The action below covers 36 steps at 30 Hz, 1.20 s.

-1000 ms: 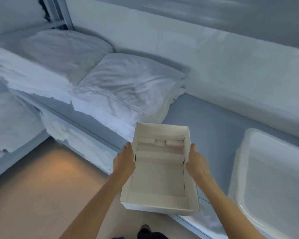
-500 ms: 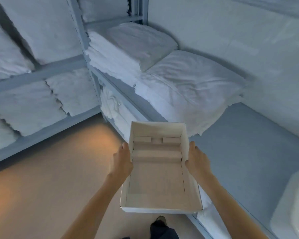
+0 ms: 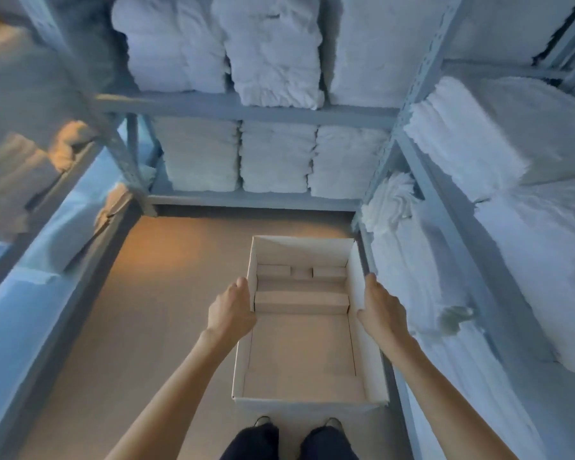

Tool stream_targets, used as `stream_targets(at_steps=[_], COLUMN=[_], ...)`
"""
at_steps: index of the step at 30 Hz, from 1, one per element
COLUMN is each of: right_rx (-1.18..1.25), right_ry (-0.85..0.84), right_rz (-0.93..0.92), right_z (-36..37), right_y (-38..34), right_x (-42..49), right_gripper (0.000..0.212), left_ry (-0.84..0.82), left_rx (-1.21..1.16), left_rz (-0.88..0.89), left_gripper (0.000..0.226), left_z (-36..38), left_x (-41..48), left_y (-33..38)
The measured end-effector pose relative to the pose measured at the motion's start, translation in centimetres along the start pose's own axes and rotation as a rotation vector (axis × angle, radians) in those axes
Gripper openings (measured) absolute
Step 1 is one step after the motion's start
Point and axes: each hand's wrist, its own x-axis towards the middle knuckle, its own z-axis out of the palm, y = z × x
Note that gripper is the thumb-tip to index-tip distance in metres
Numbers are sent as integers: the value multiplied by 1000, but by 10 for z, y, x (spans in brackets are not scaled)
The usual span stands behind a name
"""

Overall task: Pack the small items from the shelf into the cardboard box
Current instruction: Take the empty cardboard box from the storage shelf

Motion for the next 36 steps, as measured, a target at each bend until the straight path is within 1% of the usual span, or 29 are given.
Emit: stream_targets(at_steps=[2,4,7,10,13,15,18,26,31,34,36], right_rx=[-14,-11,-26,-16,-28,-19,-33,-33,-63,-74,-80], right_ry=[7,-25,-73,-103,-93,-95,-91,-103,-107,-138,-150], right_rz=[-130,-234,-361,-475,-610,-687,-785,-1023,-1142,-1194,-1218], right_z=[2,1,-1,-2,-3,-5,-12,-27,-20,-12,-6], right_y=[-35,-68,-115,-157,-193,-214,-246,-317,-363,-393,-413], right_x=[12,24,41,59,76,89,110,145,139,133,128], right_gripper=[43,43,38,32,27,33,37,29,29,27,31], left_ry=[37,76,132,179,227,244,274,429,452,454,462], left_rx=[-37,-65,-81,-106,-86,-48,-38,-153,-176,-194,-216], left_rz=[-94,-183,-313,-429,-510,-567,-669,-861,-985,-1024,-1040], left_gripper=[27,26,25,24,23,28,26,27,27,26,25], left_z=[-8,-16,-28,-37,-46,-52,-63,-85,-92,-94,-94], left_x=[-5,-11,-22,-29,-33,-33,-30,-28,-43,-51,-57], left_y=[-33,-61,-94,-121,-140,-148,-157,-169,-189,-208,-223])
